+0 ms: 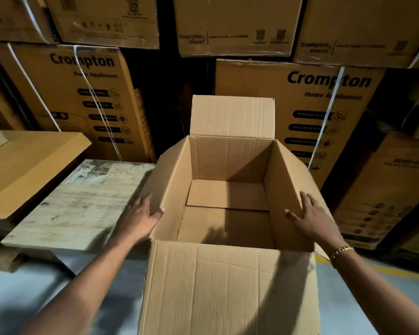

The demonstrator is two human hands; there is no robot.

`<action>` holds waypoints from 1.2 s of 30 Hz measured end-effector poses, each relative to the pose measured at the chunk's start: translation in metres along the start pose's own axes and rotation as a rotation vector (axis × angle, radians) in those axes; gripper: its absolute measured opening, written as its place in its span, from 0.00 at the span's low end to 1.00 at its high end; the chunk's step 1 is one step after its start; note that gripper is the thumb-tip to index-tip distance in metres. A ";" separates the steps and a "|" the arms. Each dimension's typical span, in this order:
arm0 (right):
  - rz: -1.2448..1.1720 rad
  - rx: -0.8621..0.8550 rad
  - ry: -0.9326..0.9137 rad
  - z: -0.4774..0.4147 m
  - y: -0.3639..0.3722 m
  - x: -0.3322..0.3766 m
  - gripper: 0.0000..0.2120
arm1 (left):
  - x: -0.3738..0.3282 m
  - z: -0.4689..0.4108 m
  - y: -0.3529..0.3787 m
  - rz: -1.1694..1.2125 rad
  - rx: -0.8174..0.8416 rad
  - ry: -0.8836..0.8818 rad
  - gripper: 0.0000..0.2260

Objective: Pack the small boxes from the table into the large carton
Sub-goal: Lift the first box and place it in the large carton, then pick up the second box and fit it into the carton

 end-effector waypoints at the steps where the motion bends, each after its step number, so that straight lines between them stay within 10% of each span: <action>1: 0.015 -0.013 -0.050 -0.002 -0.006 0.016 0.40 | 0.003 -0.001 -0.010 -0.026 -0.041 0.037 0.34; 9: -0.007 -0.121 -0.410 -0.023 -0.009 0.188 0.40 | 0.063 0.005 -0.105 -0.215 -0.321 0.154 0.38; 36: -0.155 0.034 -0.986 0.013 0.155 0.795 0.39 | 0.521 -0.011 -0.352 -0.277 -0.612 -0.270 0.36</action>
Point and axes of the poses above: each hand's wrist, its own z-axis away from the middle knuckle, its own y-axis out of the palm, x = y × z, the point moved 2 cm from there along -z, towards the middle knuckle, and after that the axes turned 3 degrees about -x, right-handed, at the moved point
